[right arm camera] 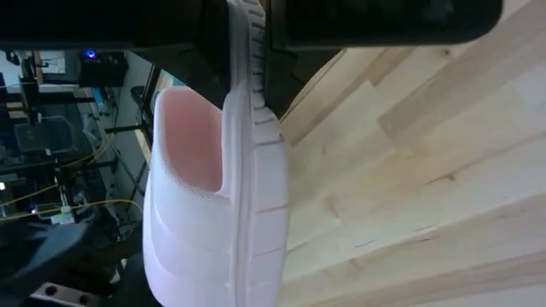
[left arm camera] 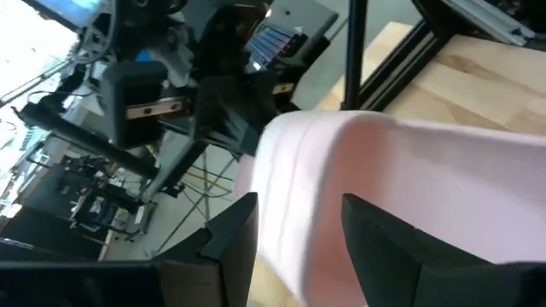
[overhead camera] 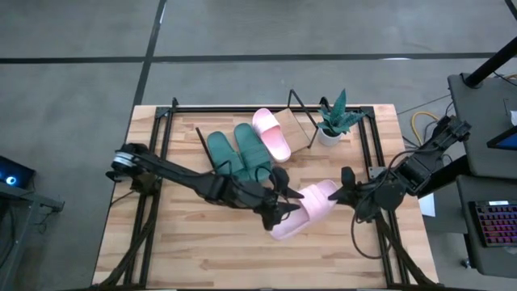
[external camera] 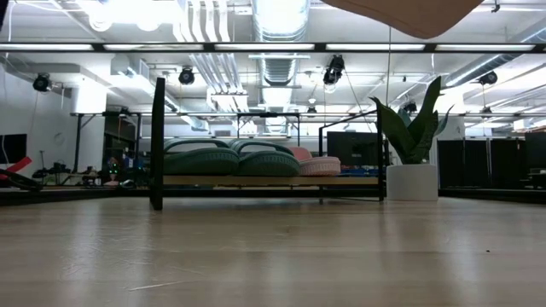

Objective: Pick and place slides into the shelf
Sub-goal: Put the pink slide on the shelf

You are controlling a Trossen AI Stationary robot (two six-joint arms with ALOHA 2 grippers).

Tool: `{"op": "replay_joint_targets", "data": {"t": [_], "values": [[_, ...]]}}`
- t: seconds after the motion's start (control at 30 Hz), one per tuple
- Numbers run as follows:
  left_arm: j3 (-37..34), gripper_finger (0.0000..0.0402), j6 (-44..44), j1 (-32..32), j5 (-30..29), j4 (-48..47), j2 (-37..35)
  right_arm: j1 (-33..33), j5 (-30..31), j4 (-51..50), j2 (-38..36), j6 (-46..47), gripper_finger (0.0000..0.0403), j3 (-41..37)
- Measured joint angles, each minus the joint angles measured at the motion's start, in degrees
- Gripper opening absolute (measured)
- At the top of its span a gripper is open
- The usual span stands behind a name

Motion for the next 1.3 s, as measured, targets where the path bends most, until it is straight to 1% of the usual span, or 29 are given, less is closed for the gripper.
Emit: {"op": "replay_joint_targets", "data": {"t": [0.17,0.23,0.37,0.5,0.6,0.67,0.73,0.77,0.83,0.9,0.97,1.07,1.17,1.2,1.3], "values": [[0.02,0.0154,-2.21,0.39,2.46,0.28,0.93,0.0,0.0,-0.02,0.04,0.0,0.0024,0.0],[0.02,0.0154,-1.72,0.68,2.06,-0.02,1.42,0.0,0.0,0.0,0.04,0.0,0.0024,0.0],[0.25,0.0154,-1.37,1.84,-0.62,0.55,2.08,0.02,-0.07,0.12,0.15,0.14,0.0024,0.0],[0.37,0.0148,-1.39,3.15,-1.09,0.61,2.47,0.02,-0.48,0.61,0.15,0.11,0.0024,0.0],[0.5,0.0116,-1.37,3.61,-1.0,0.45,2.47,0.02,-0.46,0.87,0.13,0.0,0.0024,0.0],[0.77,0.0078,-1.13,3.81,-0.87,0.44,2.43,0.02,-0.46,0.99,0.11,0.0,0.0024,0.0],[0.87,0.0031,0.3,3.81,-0.78,0.37,2.43,0.02,-0.46,1.2,0.11,0.0,0.0024,0.0],[0.87,0.0017,1.19,3.82,-0.78,0.39,2.42,0.02,-0.46,1.24,0.11,0.0,0.0026,0.0],[0.88,0.001,1.88,3.86,-1.06,0.36,2.4,0.0,-0.18,1.62,0.11,0.4,0.0037,0.0],[0.92,0.0005,2.21,3.81,-3.06,-0.15,2.31,0.02,0.19,2.35,0.11,1.45,0.005,0.0],[0.92,0.0003,2.25,3.79,-6.63,-2.26,1.67,0.02,2.0,3.24,0.1,2.24,0.0064,0.0],[1.01,0.0002,0.56,3.87,-13.63,-4.34,0.63,0.0,9.03,3.8,0.16,4.13,0.0084,0.0],[1.09,0.0001,-1.81,4.1,-17.11,-5.29,0.03,0.04,14.49,3.82,0.58,2.87,0.0107,0.0],[1.09,0.0001,-2.45,4.05,-18.69,-6.12,-0.18,0.04,15.23,4.16,0.97,1.96,0.0115,0.0],[1.07,0.0001,-2.93,4.17,-25.12,-7.48,-0.3,0.14,14.96,5.97,2.13,-0.02,0.0139,0.11]]}}
